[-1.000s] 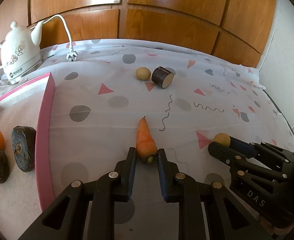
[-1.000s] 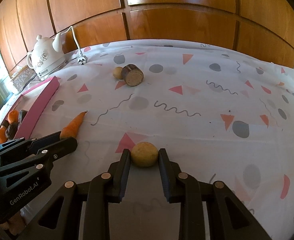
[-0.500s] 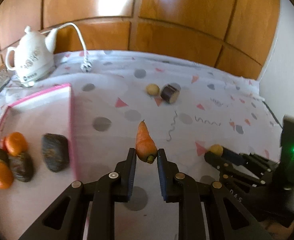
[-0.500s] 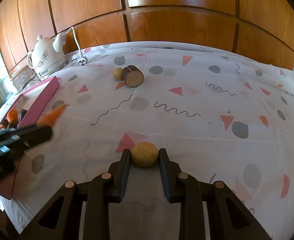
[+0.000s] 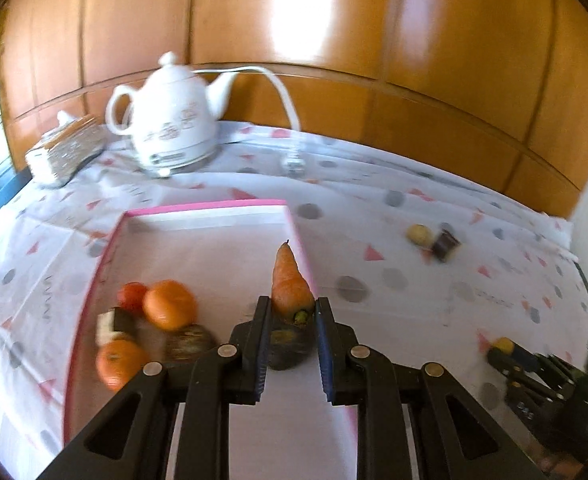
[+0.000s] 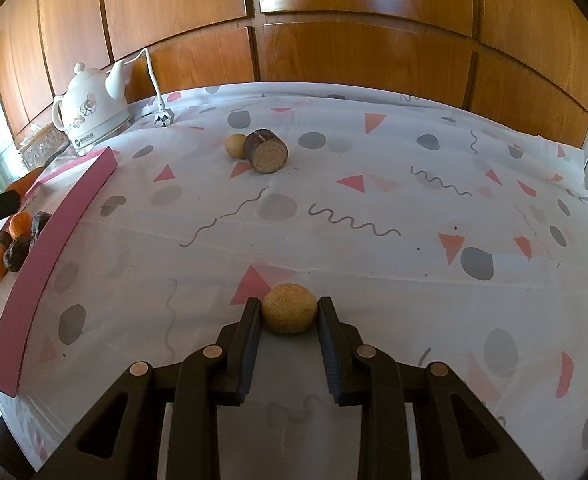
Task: Organize fruits
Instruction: 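Carry the carrot into the pink tray and release it with left tool, then lower the potato into the pink tray and open right tool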
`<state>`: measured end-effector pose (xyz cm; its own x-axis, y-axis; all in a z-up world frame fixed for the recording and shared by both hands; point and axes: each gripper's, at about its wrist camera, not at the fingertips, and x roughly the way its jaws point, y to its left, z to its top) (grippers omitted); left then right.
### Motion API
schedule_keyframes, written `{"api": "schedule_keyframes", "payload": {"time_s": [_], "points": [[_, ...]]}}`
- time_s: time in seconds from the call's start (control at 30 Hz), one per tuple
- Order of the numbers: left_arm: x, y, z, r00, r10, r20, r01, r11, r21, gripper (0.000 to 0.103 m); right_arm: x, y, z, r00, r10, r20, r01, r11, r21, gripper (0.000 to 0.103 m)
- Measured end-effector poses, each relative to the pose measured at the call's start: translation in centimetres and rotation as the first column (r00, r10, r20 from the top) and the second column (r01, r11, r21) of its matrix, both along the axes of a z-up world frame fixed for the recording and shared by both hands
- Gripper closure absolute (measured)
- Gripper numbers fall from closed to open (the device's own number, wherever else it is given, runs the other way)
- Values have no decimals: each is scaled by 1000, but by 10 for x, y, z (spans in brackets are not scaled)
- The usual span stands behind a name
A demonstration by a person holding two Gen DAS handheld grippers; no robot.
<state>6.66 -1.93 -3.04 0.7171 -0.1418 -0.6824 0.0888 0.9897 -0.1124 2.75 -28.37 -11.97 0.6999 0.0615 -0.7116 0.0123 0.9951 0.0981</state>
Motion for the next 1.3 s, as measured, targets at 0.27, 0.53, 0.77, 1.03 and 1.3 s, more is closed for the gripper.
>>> {"api": "schedule_keyframes", "payload": {"time_s": [0.27, 0.53, 0.77, 1.03, 1.3], "points": [[3, 35, -12, 993, 112, -37, -111, 994, 11, 80, 1, 3, 0, 1000, -1, -7, 0, 1000, -24, 75], [-6, 54, -5, 990, 140, -22, -141, 990, -7, 65, 5, 3, 11, 999, -4, -44, 5, 1000, 21, 75], [-16, 72, 2, 986, 169, -10, -169, 985, -19, 61, 5, 41, 47, 990, 140, 23, -142, 984, 107, 75], [-22, 103, 6, 970, 245, -4, -244, 969, -43, 59, 11, 132, 78, 904, 423, 64, -428, 894, 133, 75], [-24, 129, 4, 952, 305, -15, -306, 951, -56, 58, 19, 201, 69, 829, 559, 9, -556, 824, 109, 75]]}}
